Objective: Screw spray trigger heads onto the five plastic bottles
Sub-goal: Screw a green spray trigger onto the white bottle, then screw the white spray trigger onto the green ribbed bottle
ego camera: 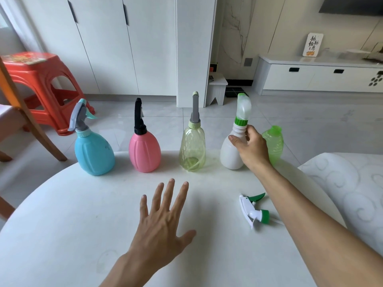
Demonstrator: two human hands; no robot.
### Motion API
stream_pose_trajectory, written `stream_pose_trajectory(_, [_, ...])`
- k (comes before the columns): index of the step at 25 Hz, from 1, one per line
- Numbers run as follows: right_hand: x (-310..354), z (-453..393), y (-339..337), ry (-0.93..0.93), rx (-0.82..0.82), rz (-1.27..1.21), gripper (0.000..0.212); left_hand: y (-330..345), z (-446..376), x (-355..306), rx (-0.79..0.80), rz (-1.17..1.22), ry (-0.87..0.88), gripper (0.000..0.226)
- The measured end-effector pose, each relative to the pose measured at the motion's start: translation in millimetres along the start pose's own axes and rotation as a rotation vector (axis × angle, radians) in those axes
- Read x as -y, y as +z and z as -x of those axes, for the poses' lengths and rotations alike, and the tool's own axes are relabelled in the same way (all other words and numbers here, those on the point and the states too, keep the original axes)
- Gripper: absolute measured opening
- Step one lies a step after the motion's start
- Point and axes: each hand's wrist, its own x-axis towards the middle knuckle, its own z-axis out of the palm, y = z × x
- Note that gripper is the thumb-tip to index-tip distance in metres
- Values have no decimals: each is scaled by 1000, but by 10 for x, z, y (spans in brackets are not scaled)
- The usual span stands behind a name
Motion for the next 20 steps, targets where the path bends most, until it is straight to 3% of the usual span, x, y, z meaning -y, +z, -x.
stream_pose_trajectory(12, [-59, 46, -45, 31, 90, -39, 38, -57, 72, -66, 55, 56, 25, 100])
stream_pose_trajectory(16, [-67, 99, -57, 34, 88, -56, 57, -64, 34, -109, 34, 59, 46, 100])
stream_pose_trajectory(18, [-31, 197, -164, -30, -17, -105, 58, -73, -3, -135, 1, 77, 62, 100])
stream_pose_trajectory(20, [-40, 289, -288, -217, -213, 15, 48, -65, -32, -140, -16, 76, 71, 100])
